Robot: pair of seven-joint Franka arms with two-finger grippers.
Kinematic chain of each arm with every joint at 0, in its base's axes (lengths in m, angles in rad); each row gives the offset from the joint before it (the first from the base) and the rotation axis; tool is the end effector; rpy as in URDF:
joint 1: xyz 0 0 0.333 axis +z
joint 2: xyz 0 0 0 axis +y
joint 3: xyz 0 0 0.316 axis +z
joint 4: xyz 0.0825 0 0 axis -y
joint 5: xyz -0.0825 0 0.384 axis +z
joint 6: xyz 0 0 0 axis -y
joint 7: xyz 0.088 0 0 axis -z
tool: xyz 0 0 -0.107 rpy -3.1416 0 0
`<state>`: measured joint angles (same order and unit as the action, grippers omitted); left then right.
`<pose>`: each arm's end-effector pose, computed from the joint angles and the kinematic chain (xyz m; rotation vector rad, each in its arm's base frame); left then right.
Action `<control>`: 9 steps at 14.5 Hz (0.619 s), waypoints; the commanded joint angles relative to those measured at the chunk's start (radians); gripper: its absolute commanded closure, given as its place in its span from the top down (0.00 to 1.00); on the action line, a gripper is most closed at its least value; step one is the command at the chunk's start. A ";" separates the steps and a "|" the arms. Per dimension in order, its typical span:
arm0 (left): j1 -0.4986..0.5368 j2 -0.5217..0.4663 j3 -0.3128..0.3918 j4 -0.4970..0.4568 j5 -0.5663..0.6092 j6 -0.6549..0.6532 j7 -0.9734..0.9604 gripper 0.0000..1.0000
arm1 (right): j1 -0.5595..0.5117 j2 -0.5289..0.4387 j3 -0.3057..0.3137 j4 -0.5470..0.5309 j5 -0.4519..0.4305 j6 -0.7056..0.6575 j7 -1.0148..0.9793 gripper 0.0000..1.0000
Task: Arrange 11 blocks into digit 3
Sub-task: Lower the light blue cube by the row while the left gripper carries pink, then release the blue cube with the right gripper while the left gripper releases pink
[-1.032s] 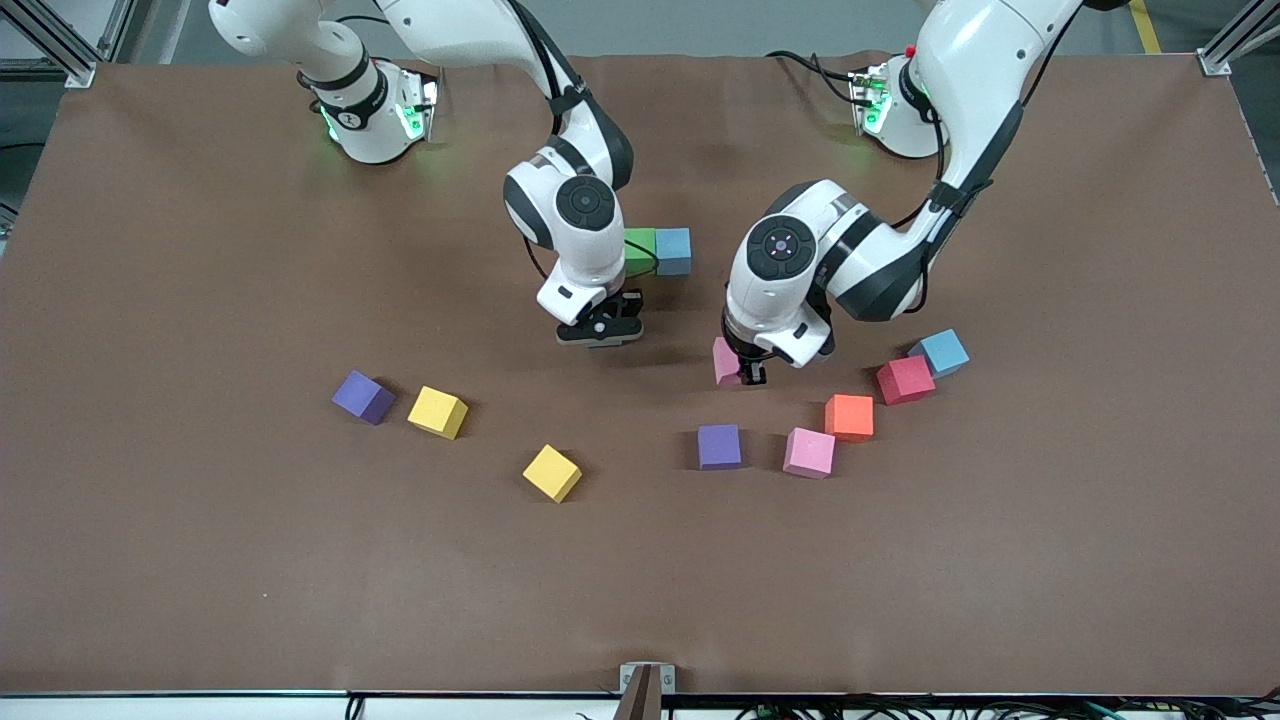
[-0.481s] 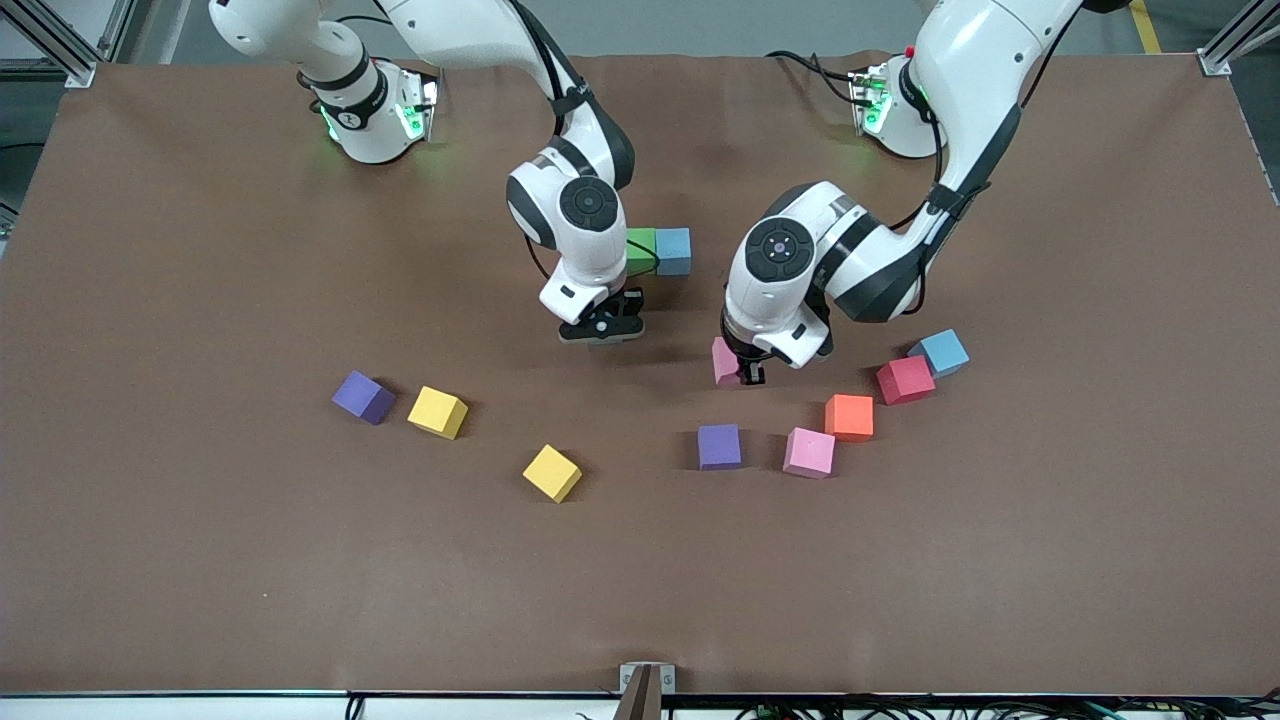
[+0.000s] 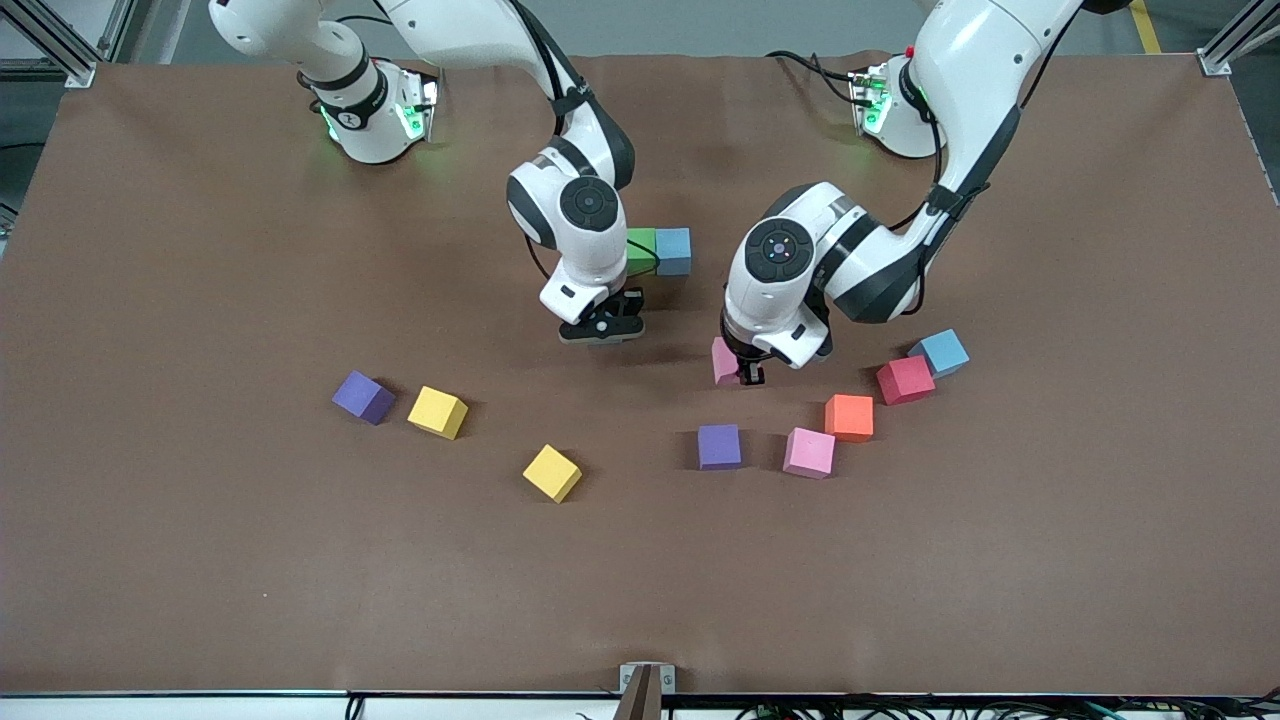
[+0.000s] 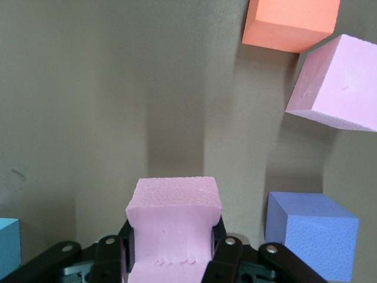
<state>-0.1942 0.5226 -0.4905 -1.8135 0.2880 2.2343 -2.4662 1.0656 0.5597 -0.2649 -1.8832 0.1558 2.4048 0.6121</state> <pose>0.5191 -0.3822 0.2779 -2.1120 -2.2897 0.0230 0.4345 0.4616 0.2168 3.1007 0.1703 0.0207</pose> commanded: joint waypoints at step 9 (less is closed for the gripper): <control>-0.014 0.017 -0.002 0.017 0.019 0.015 -0.022 0.46 | -0.004 -0.003 0.001 -0.011 0.019 0.002 -0.012 1.00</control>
<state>-0.1988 0.5272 -0.4911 -1.8134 0.2880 2.2454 -2.4662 1.0654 0.5658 -0.2650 -1.8833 0.1564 2.4047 0.6132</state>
